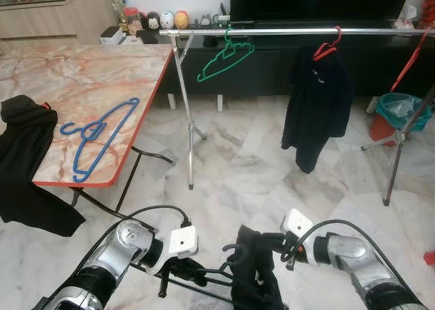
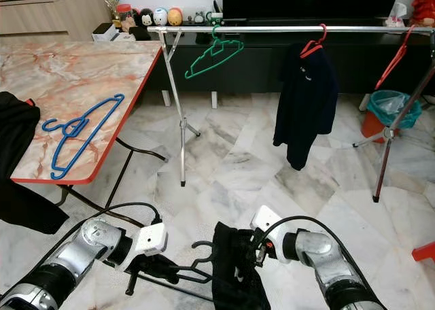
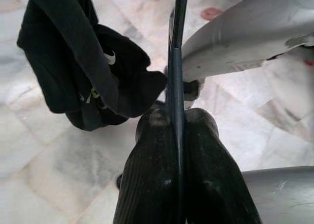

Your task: Hang hanger

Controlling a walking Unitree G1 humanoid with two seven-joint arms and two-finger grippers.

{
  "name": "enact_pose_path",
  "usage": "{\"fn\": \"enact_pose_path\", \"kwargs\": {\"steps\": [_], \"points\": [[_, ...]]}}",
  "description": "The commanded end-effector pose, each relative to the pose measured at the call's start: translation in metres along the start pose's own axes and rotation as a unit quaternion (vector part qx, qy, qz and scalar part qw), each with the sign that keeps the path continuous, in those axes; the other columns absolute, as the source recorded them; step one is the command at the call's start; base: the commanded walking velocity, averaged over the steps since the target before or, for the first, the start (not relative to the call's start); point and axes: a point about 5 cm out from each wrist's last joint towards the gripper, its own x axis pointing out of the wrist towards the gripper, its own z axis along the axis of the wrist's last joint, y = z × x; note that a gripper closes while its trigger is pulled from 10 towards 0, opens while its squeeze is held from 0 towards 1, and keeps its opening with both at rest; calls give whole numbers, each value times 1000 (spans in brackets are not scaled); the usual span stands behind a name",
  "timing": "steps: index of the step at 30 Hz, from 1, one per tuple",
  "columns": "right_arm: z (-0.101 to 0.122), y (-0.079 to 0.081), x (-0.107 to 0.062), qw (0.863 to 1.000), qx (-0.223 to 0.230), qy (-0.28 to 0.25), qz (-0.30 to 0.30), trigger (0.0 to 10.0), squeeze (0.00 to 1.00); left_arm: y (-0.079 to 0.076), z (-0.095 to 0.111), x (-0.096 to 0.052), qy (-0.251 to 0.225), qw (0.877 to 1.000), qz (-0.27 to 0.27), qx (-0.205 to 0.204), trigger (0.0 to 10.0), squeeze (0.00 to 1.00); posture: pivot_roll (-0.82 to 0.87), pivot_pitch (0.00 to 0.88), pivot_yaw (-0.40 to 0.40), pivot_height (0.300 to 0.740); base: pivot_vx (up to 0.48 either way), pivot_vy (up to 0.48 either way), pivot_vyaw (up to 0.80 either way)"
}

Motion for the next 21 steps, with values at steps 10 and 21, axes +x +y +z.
{"fn": "enact_pose_path", "kwargs": {"steps": [10, 21], "points": [[16, -26, -13, 988, 3, -59, -146, 0, 0, 21, -1, -12, -42, 983, 177, 3, 10000, 0, 5, 4, 48, 740, 0, 0, 0], [-27, -36, -32, 921, 116, -18, -370, 0, 0, 15, -10, -12, -117, 964, 230, -61, 10000, 0, 8, 0, 46, 740, 0, 0, 0]]}}
